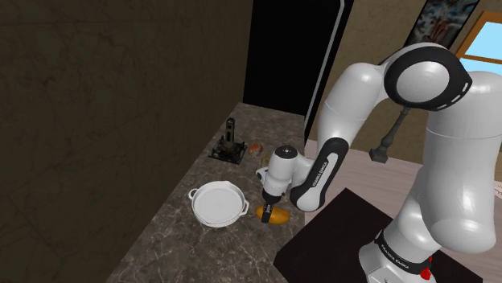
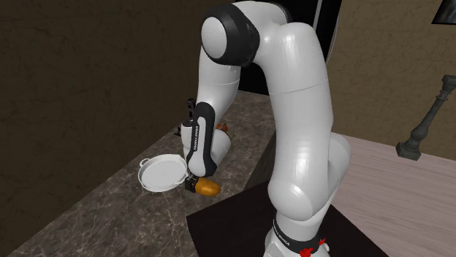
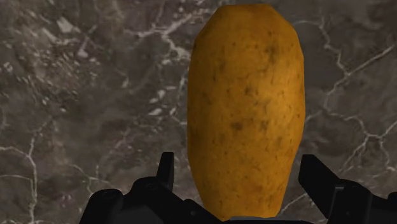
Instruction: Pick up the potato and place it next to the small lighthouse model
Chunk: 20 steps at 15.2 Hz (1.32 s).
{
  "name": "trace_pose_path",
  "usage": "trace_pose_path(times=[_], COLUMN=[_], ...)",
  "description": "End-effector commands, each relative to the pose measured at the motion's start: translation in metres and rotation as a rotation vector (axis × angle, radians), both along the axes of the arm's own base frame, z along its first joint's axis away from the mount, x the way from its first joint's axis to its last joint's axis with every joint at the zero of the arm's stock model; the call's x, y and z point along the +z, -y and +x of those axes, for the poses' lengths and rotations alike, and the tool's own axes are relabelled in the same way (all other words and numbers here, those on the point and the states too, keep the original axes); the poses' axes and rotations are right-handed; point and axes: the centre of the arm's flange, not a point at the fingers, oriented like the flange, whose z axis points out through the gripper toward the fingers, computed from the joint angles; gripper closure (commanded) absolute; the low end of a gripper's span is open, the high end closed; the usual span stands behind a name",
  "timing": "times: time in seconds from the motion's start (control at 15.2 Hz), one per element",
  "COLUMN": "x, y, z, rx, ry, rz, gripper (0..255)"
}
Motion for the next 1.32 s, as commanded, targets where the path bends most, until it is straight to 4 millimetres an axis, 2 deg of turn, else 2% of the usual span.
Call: trace_pose_path(times=[0.0,0.26,0.33,0.92,1.25], x=[-0.001,-0.001,-0.001,-0.001,0.025], y=[0.0,0.0,0.0,0.0,0.0], z=[0.0,0.0,0.0,0.0,0.0], rx=[0.0,0.0,0.0,0.0,0.0], ry=[0.0,0.0,0.0,0.0,0.0], rz=[0.0,0.0,0.0,0.0,0.0], gripper=[0,0,255,255,255])
